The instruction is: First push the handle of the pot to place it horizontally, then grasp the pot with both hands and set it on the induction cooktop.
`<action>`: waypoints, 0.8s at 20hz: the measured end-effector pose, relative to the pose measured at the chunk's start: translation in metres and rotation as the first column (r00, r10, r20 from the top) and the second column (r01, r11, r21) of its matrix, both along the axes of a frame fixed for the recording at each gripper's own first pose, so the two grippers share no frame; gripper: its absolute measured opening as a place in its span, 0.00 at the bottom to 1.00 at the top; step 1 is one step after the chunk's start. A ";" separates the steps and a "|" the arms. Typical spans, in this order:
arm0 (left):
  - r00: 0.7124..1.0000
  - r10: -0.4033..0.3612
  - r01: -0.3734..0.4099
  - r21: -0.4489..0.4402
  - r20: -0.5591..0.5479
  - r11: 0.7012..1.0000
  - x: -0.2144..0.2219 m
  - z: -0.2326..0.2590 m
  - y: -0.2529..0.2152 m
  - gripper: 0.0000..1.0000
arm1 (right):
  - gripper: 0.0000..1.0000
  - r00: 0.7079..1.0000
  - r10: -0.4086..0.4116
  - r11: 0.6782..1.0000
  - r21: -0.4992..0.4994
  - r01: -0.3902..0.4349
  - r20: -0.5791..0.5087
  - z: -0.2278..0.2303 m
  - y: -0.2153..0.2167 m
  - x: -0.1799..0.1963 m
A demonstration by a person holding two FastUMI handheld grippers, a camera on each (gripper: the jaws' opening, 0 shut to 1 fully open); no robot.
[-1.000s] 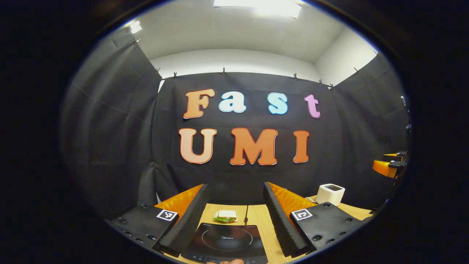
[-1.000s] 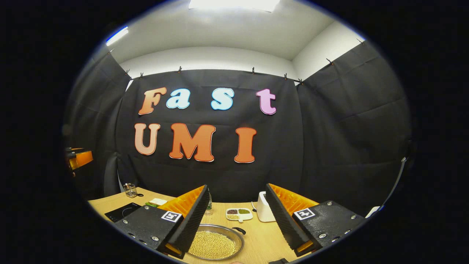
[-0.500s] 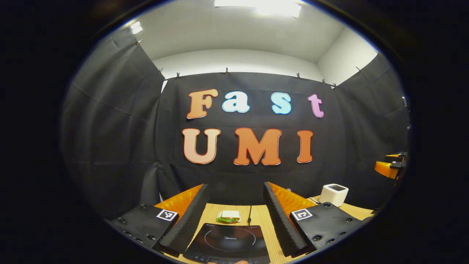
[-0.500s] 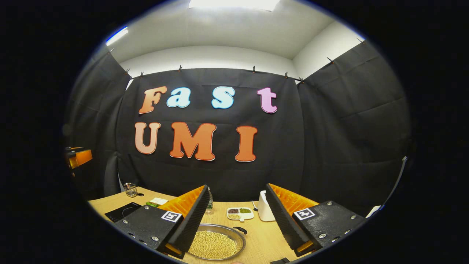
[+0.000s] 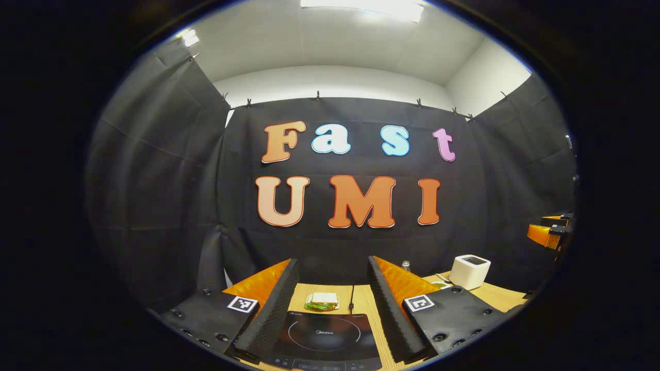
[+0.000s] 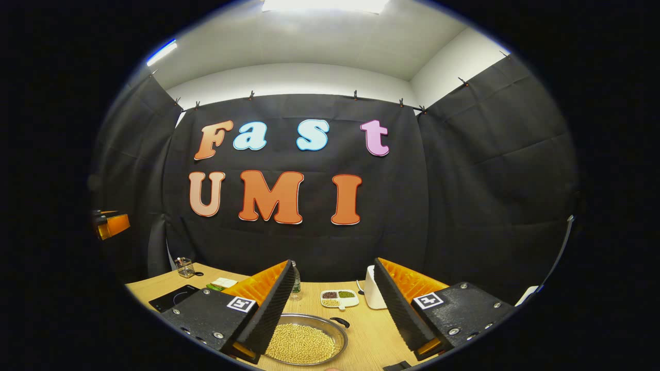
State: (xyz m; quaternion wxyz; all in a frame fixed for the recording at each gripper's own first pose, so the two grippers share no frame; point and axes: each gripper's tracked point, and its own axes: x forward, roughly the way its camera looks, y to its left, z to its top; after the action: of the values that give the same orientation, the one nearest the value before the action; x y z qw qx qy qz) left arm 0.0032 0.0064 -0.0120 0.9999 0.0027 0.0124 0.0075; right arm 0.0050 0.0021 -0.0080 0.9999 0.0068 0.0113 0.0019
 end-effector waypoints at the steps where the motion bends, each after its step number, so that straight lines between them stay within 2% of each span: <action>1: 1.000 0.002 -0.002 0.001 -0.002 1.000 0.000 -0.001 0.000 0.87 | 0.95 1.000 0.006 1.000 0.002 -0.006 -0.002 -0.002 0.001 0.000; 3: 1.000 0.003 -0.003 0.003 -0.007 1.000 0.000 0.000 0.001 0.87 | 0.95 1.000 0.027 1.000 0.006 -0.027 -0.002 -0.003 0.007 -0.001; 4: 1.000 0.002 -0.002 0.004 -0.008 1.000 0.000 -0.001 0.001 0.87 | 1.00 0.999 0.040 0.999 0.006 -0.040 -0.002 -0.005 0.011 -0.001; 5: 1.000 0.001 -0.001 0.005 -0.007 1.000 -0.001 -0.001 0.000 0.87 | 0.94 0.999 0.048 0.999 0.003 -0.048 -0.004 -0.008 0.013 -0.003; 6: 1.000 0.001 0.000 0.005 -0.006 1.000 -0.002 -0.001 0.000 0.87 | 0.82 0.998 0.055 0.998 -0.004 -0.055 -0.008 -0.010 0.015 -0.003; 7: 1.000 0.002 -0.002 0.007 -0.007 1.000 -0.003 -0.001 -0.001 0.87 | 0.77 0.998 0.065 0.998 -0.014 -0.065 -0.014 -0.014 0.018 -0.004; 8: 1.000 0.001 -0.001 0.010 -0.006 1.000 -0.002 0.000 -0.001 0.87 | 0.67 0.997 0.077 0.997 -0.023 -0.077 -0.021 -0.018 0.023 -0.005; 9: 1.000 0.000 0.000 0.013 -0.004 1.000 -0.003 0.001 -0.002 0.87 | 0.64 0.995 0.092 0.995 -0.031 -0.093 -0.030 -0.022 0.028 -0.005; 12: 1.000 -0.003 0.003 0.016 -0.004 1.000 -0.004 0.002 -0.003 0.87 | 0.43 0.991 0.117 0.991 -0.049 -0.121 -0.064 -0.038 0.040 -0.007; 16: 1.000 -0.002 0.002 0.015 -0.008 1.000 -0.006 -0.002 0.000 0.87 | 0.24 0.975 0.172 0.983 -0.038 -0.179 -0.139 -0.066 0.061 -0.012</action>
State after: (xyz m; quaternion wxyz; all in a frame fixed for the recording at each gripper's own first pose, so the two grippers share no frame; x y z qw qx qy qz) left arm -0.0023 0.0064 -0.0140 0.9998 0.0103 0.0161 0.0064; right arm -0.0072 0.0633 -0.0737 0.9926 -0.0191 0.0797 0.0896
